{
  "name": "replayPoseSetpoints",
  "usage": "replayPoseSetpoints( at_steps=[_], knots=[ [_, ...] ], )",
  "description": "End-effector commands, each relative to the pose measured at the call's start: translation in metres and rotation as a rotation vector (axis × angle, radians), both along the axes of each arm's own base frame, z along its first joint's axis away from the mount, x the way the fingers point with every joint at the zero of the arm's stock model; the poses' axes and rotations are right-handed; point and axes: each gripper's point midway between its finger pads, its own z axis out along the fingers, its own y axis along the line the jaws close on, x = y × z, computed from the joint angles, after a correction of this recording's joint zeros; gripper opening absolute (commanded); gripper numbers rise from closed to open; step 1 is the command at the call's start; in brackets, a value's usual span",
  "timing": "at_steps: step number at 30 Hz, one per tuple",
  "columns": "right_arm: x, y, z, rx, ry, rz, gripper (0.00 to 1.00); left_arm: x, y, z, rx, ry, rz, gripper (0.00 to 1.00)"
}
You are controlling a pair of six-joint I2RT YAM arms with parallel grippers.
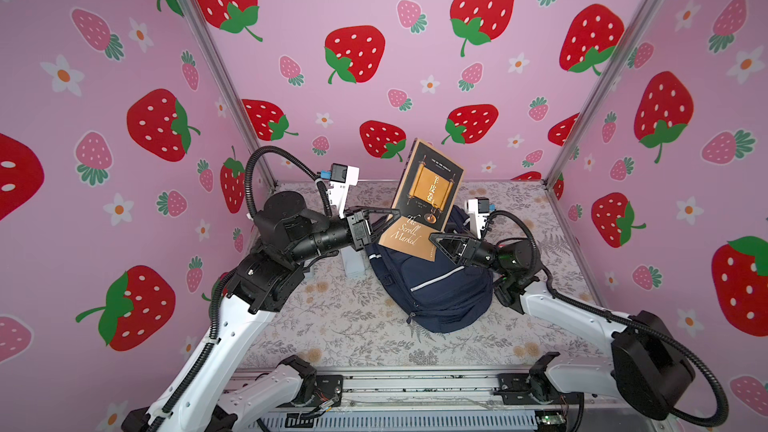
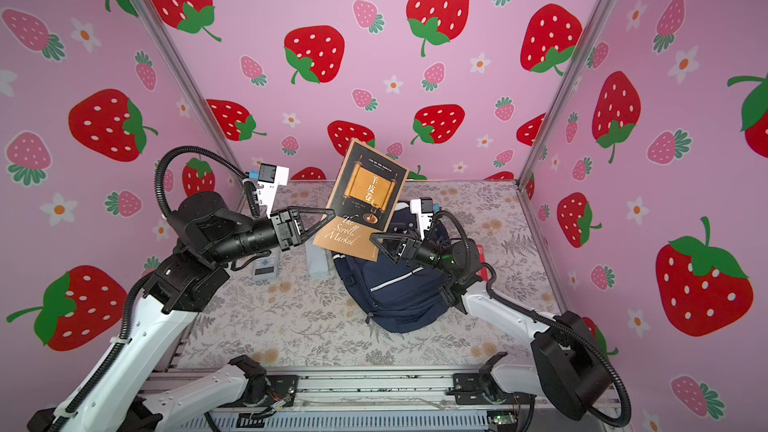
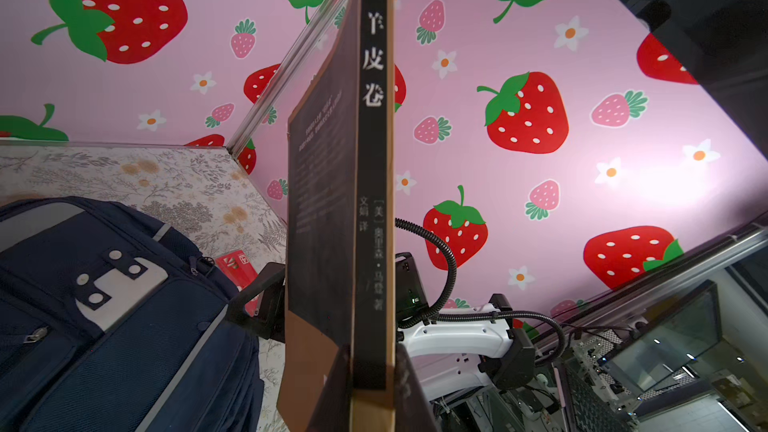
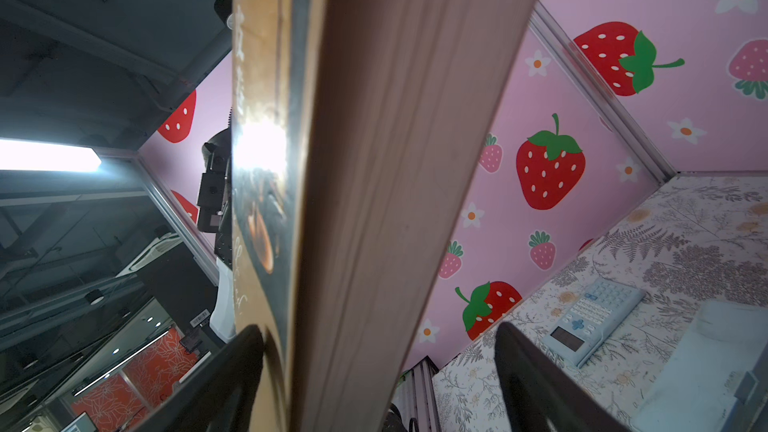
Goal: Pack the student bag
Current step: 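Lift the brown book with the left gripper toward the right gripper, then grasp the brown book's far edge with the right gripper while left gripper holds it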
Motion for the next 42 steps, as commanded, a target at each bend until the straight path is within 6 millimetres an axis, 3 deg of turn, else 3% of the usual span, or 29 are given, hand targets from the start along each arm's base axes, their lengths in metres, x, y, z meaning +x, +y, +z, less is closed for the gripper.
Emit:
replayPoseSetpoints(
  at_steps=[1,4,10,15,20,21,24,26,27,31,35,37,42],
  knots=[
    [-0.02,-0.012,0.043,0.099,-0.11,0.042,0.88,-0.014,0.003,0.037,-0.107,-0.101,-0.029,0.0],
    [-0.024,-0.014,0.054,0.115,-0.13,0.052,0.86,-0.013,0.003,0.035,-0.105,-0.093,-0.028,0.0],
    [-0.035,-0.022,0.068,0.14,-0.16,0.064,0.73,-0.006,0.01,0.023,-0.074,-0.087,0.042,0.0],
    [-0.039,-0.028,0.074,0.129,-0.173,0.035,0.5,0.004,0.011,0.005,-0.011,-0.074,0.079,0.0],
    [-0.032,-0.026,0.068,0.073,-0.141,-0.011,0.19,0.005,0.007,-0.004,0.016,-0.069,0.057,0.0],
    [-0.031,-0.026,0.067,0.069,-0.138,-0.014,0.15,0.006,0.006,-0.005,0.021,-0.068,0.054,0.08],
    [-0.029,-0.025,0.063,0.063,-0.122,-0.018,0.09,0.009,0.002,-0.011,0.038,-0.063,0.04,0.69],
    [-0.03,-0.024,0.06,0.059,-0.115,-0.01,0.07,0.01,-0.005,-0.013,0.036,-0.061,-0.004,0.95],
    [-0.03,-0.023,0.059,0.057,-0.112,-0.003,0.07,0.008,-0.01,-0.013,0.028,-0.061,-0.043,0.99],
    [-0.036,-0.02,0.055,0.047,-0.114,0.027,0.06,0.002,-0.021,-0.007,-0.004,-0.083,-0.14,0.98],
    [-0.036,-0.018,0.051,0.036,-0.102,0.039,0.07,-0.009,-0.021,-0.001,-0.035,-0.142,-0.191,0.83],
    [-0.035,-0.017,0.05,0.033,-0.095,0.046,0.07,-0.014,-0.022,0.003,-0.054,-0.159,-0.223,0.69],
    [-0.035,-0.014,0.046,0.026,-0.085,0.056,0.09,-0.009,-0.026,-0.004,-0.054,-0.121,-0.226,0.16]
  ],
)
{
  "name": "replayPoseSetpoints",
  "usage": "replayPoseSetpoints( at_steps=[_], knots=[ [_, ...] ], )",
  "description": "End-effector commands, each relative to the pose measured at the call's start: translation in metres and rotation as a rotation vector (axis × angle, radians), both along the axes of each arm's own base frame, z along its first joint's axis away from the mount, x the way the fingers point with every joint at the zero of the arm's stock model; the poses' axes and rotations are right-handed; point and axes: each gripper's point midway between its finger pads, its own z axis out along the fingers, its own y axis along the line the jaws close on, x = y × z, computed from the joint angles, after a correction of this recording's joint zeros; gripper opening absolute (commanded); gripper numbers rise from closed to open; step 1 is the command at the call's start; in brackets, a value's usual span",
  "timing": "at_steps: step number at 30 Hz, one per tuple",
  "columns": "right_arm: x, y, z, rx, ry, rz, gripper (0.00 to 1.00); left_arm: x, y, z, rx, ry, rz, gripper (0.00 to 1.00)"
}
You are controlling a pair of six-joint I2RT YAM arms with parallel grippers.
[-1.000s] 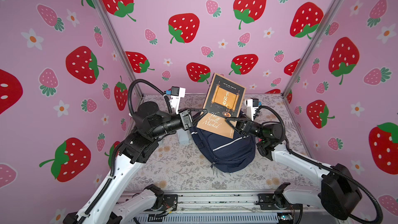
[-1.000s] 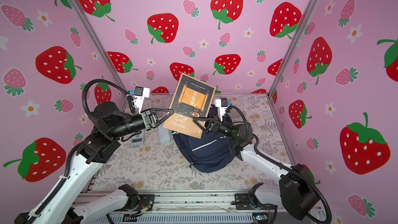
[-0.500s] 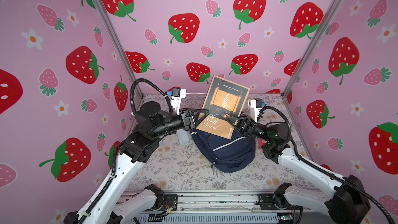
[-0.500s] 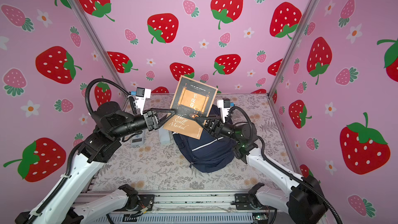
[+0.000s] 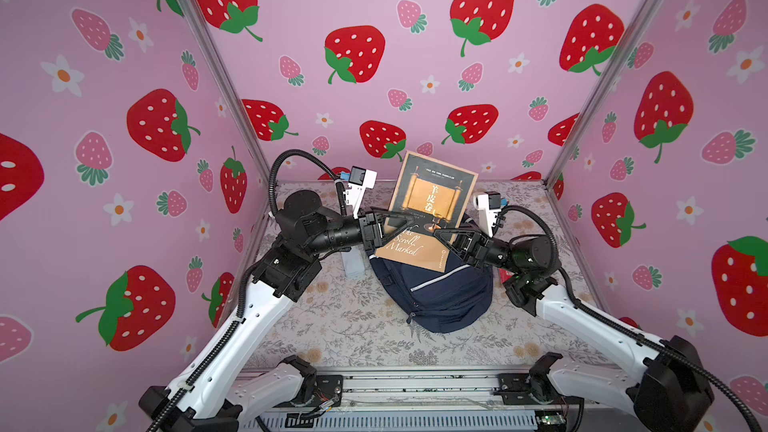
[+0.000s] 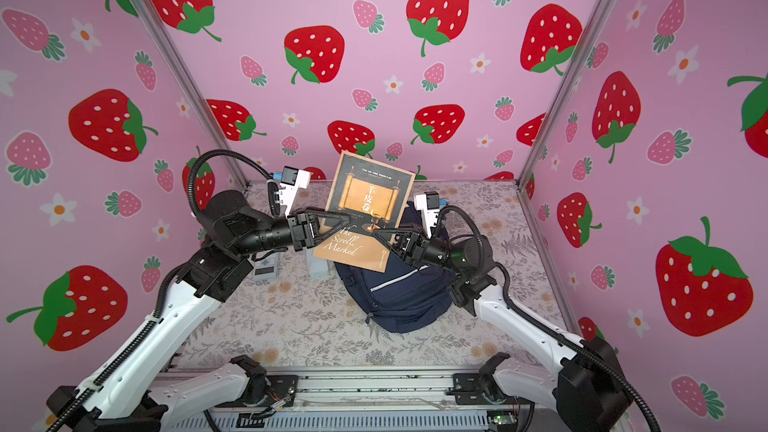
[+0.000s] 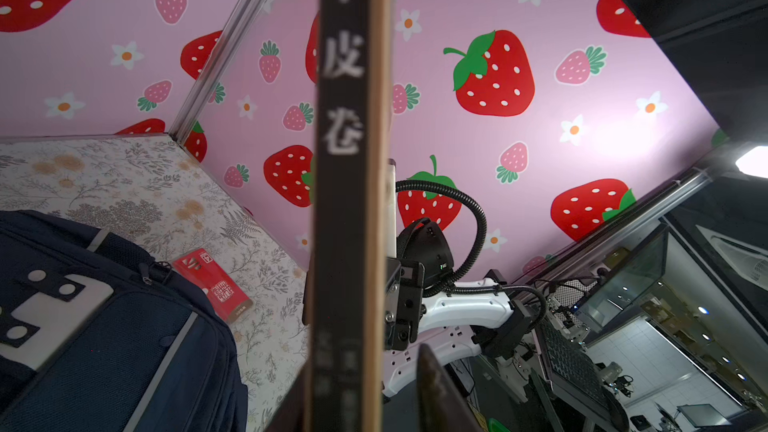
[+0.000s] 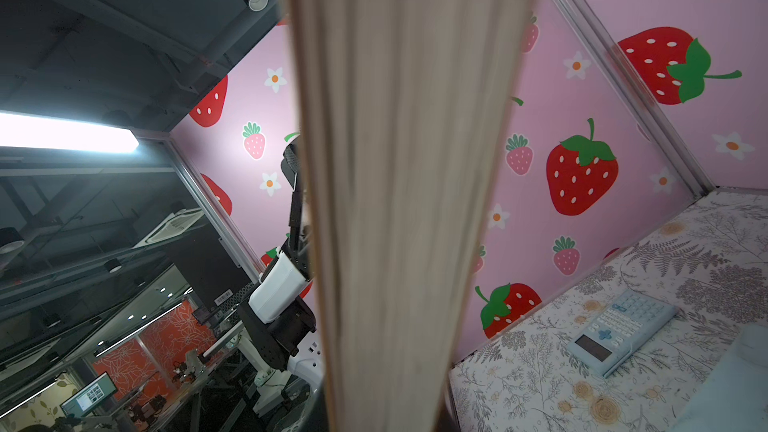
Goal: Pack the student bag
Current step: 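Grasp the brown book's far edge with the right gripper while left gripper holds it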
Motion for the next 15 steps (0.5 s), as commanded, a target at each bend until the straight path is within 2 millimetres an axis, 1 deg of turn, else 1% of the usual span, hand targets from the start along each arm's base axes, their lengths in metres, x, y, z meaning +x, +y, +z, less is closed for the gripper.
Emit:
replayPoseSetpoints(
  at_steps=[1,2,3,5,9,11,12,15],
  knots=[
    [-0.007,-0.003,0.012,0.044,-0.037,0.009,0.1,-0.011,-0.001,0.015,-0.035,-0.057,-0.052,0.1],
    [-0.006,-0.003,0.012,0.042,-0.036,0.006,0.1,-0.009,-0.001,0.013,-0.028,-0.05,-0.042,0.07],
    [-0.006,-0.002,0.011,0.037,-0.035,0.002,0.11,-0.006,-0.001,0.009,-0.019,-0.041,-0.032,0.0],
    [-0.005,-0.002,0.011,0.03,-0.035,-0.009,0.15,-0.002,0.0,0.005,-0.006,-0.029,-0.007,0.0],
    [-0.001,-0.006,0.018,0.019,-0.063,-0.064,0.35,0.002,0.001,-0.005,0.001,-0.003,0.009,0.0],
    [-0.003,-0.009,0.028,0.013,-0.095,-0.079,0.49,0.003,0.002,-0.012,0.008,0.013,0.009,0.0],
    [-0.005,-0.01,0.033,0.018,-0.113,-0.072,0.51,0.003,0.002,-0.015,0.008,0.021,0.007,0.0],
    [-0.004,-0.013,0.041,0.02,-0.127,-0.076,0.51,0.004,0.006,-0.02,-0.008,0.035,0.01,0.0]
  ],
)
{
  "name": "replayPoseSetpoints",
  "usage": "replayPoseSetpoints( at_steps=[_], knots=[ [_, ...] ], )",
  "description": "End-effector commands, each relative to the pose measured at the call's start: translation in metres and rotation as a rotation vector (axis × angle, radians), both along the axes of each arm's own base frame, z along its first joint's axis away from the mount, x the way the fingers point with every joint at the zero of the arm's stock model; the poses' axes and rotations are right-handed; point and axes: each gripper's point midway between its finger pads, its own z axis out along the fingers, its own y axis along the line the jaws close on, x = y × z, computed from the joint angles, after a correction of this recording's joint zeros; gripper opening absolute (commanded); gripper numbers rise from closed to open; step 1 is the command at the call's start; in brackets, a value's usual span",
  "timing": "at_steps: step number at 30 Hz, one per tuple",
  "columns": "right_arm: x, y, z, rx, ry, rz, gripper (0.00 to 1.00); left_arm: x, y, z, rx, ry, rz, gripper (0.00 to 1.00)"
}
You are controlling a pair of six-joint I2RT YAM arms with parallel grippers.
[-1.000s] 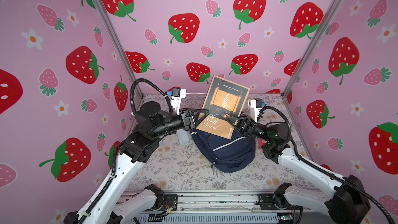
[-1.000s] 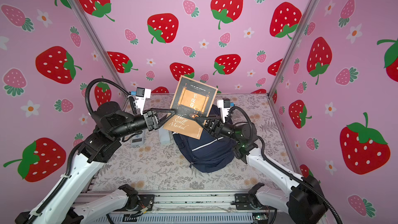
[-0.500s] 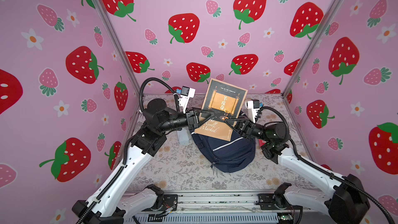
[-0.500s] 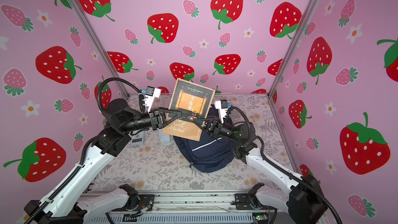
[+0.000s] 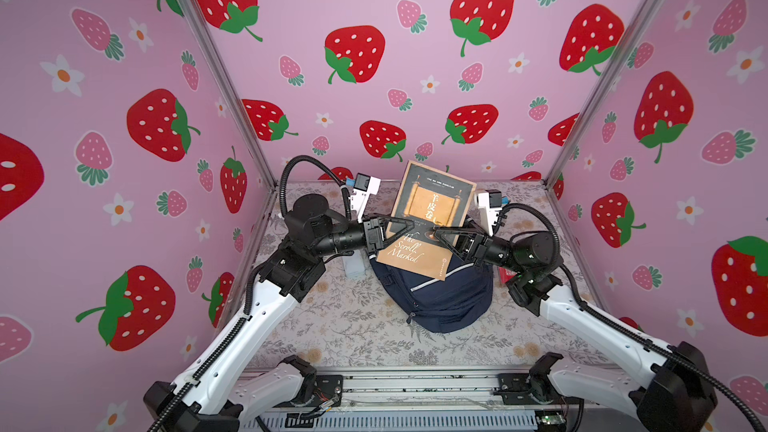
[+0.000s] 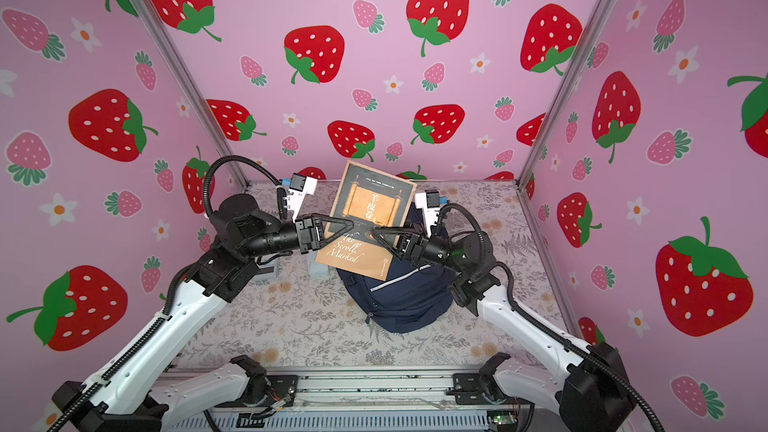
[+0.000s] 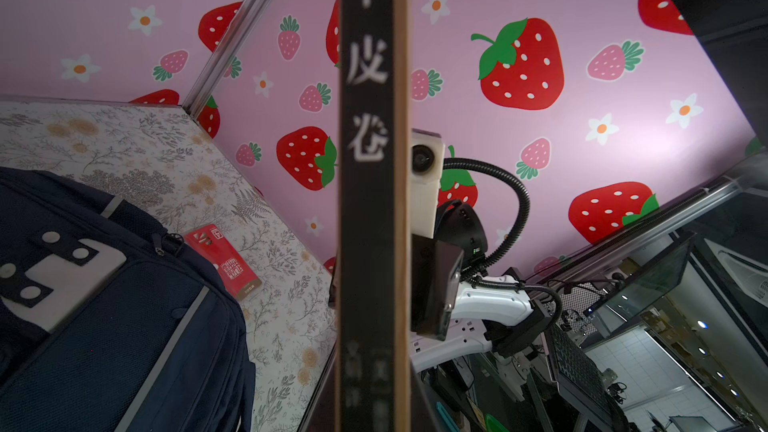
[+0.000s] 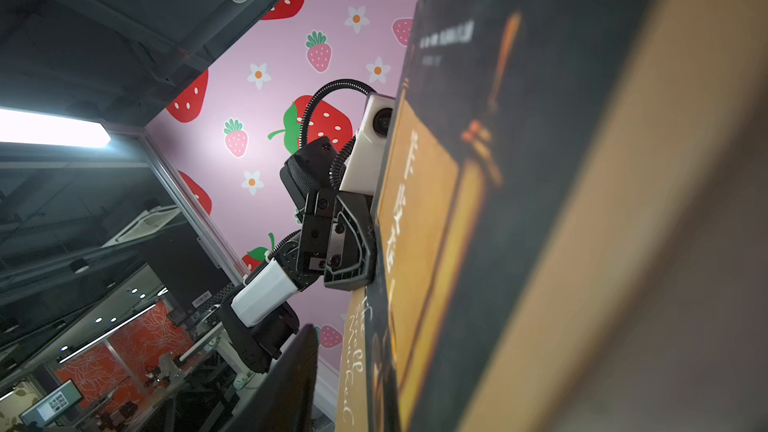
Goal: Pack the student bag
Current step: 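Grasp the brown book's far edge with the right gripper while left gripper holds it, then carry the brown book with the right gripper while left gripper moves to the backpack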
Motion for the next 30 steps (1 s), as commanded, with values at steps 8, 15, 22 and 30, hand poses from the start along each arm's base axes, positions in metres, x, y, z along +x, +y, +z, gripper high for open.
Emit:
replayPoseSetpoints(
  at_steps=[8,15,22,30],
  knots=[
    [-0.008,-0.017,0.036,0.063,-0.1,-0.035,0.39,0.0,0.011,0.002,-0.053,-0.017,0.017,0.0],
    [-0.003,-0.019,0.031,0.052,-0.08,-0.071,0.15,0.004,0.014,-0.008,-0.046,0.001,0.029,0.0],
    [0.021,-0.022,0.019,-0.016,0.004,-0.195,0.0,0.021,0.019,-0.045,0.157,-0.003,0.126,0.67],
    [0.107,-0.104,-0.091,-0.456,0.387,-0.791,0.0,0.049,0.021,-0.129,0.743,-0.072,0.28,0.81]
  ],
)
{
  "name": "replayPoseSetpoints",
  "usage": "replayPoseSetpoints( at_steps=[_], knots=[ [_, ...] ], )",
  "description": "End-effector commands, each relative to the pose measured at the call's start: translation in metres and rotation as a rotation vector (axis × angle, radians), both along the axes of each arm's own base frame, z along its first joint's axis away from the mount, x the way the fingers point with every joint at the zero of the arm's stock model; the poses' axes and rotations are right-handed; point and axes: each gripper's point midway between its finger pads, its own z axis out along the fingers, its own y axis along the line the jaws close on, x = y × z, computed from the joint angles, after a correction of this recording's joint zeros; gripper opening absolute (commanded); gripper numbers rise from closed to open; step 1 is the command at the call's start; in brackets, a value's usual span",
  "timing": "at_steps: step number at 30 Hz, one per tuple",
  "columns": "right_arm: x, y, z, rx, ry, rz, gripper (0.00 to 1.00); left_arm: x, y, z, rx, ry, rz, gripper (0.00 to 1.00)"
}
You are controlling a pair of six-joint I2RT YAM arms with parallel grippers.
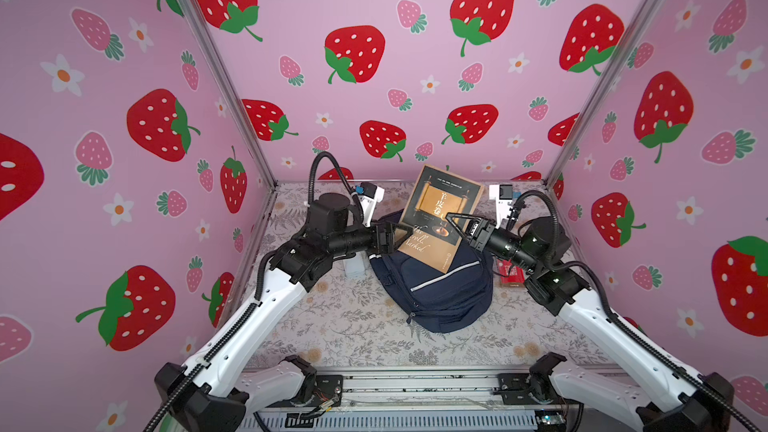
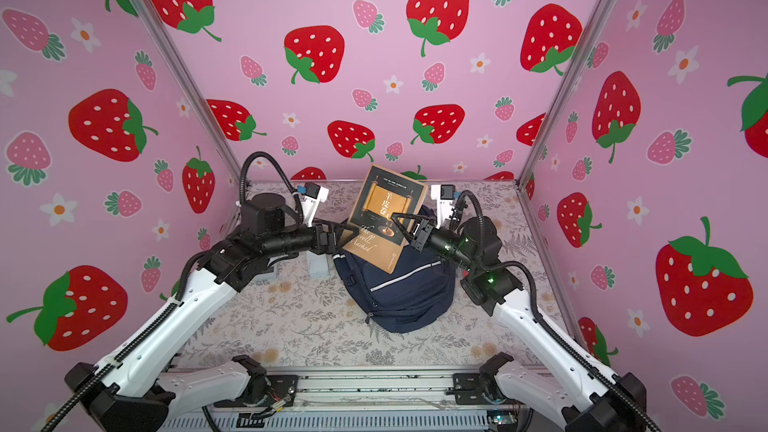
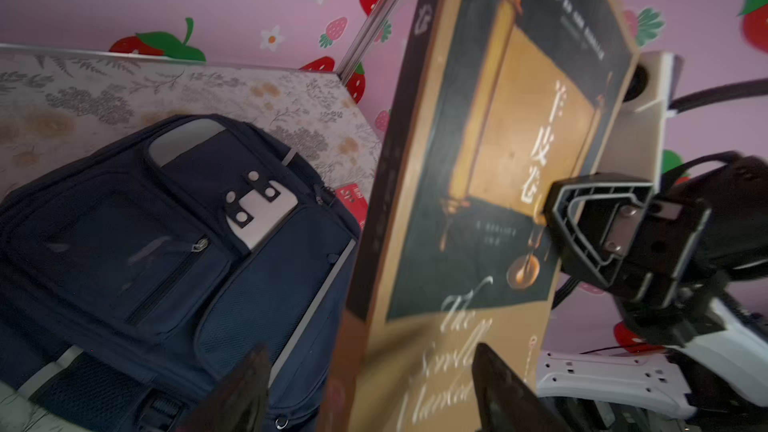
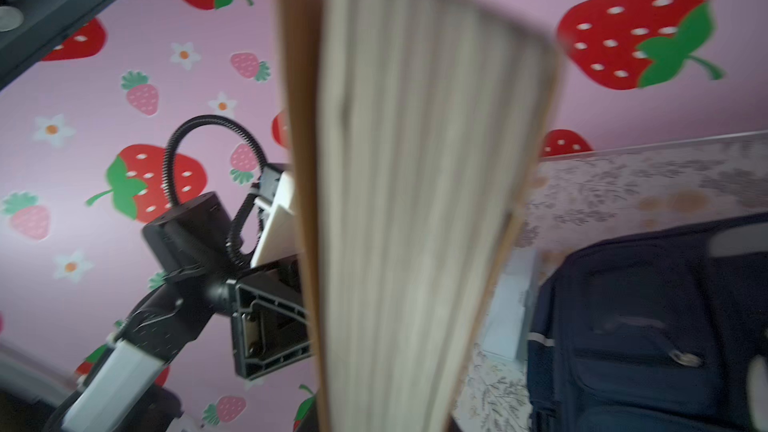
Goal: Pack the student bag
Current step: 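Carry the brown book with the right gripper while left gripper moves to the backpack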
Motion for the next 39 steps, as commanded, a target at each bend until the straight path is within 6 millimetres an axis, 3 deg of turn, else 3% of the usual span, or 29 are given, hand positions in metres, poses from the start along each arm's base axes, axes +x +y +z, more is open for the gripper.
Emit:
replayPoseSetpoints(
  at_steps=[1,4,9,11,16,21,26,31,36,39],
  knots=[
    [0.03,-0.07,-0.058,-0.233,0.18,-0.359,0.0,-0.004,0.002,-0.046,0.351,-0.049,-0.013,0.83],
    [0.027,-0.113,-0.087,-0.302,0.27,-0.483,0.0,-0.003,-0.021,-0.074,0.542,-0.042,-0.082,0.84],
    [0.007,-0.15,-0.114,-0.374,0.328,-0.562,0.0,0.009,-0.055,-0.127,0.76,-0.016,-0.148,0.86],
    [-0.003,-0.157,-0.12,-0.393,0.339,-0.568,0.0,0.006,-0.072,-0.147,0.809,-0.006,-0.204,0.88],
    [-0.027,-0.169,-0.125,-0.408,0.346,-0.58,0.0,-0.01,-0.109,-0.171,0.835,-0.046,-0.312,0.95],
    [-0.04,-0.179,-0.133,-0.409,0.369,-0.606,0.0,-0.017,-0.125,-0.195,0.861,-0.025,-0.351,0.95],
    [-0.046,-0.189,-0.13,-0.401,0.373,-0.654,0.0,-0.011,-0.128,-0.217,0.911,-0.009,-0.317,0.83],
    [-0.047,-0.193,-0.122,-0.403,0.365,-0.671,0.0,-0.012,-0.135,-0.226,0.91,0.012,-0.322,0.56],
    [-0.049,-0.197,-0.119,-0.401,0.368,-0.69,0.0,-0.024,-0.14,-0.236,0.937,0.016,-0.368,0.43],
    [-0.051,-0.2,-0.116,-0.396,0.367,-0.704,0.0,-0.033,-0.143,-0.239,0.968,-0.008,-0.392,0.47]
  ],
)
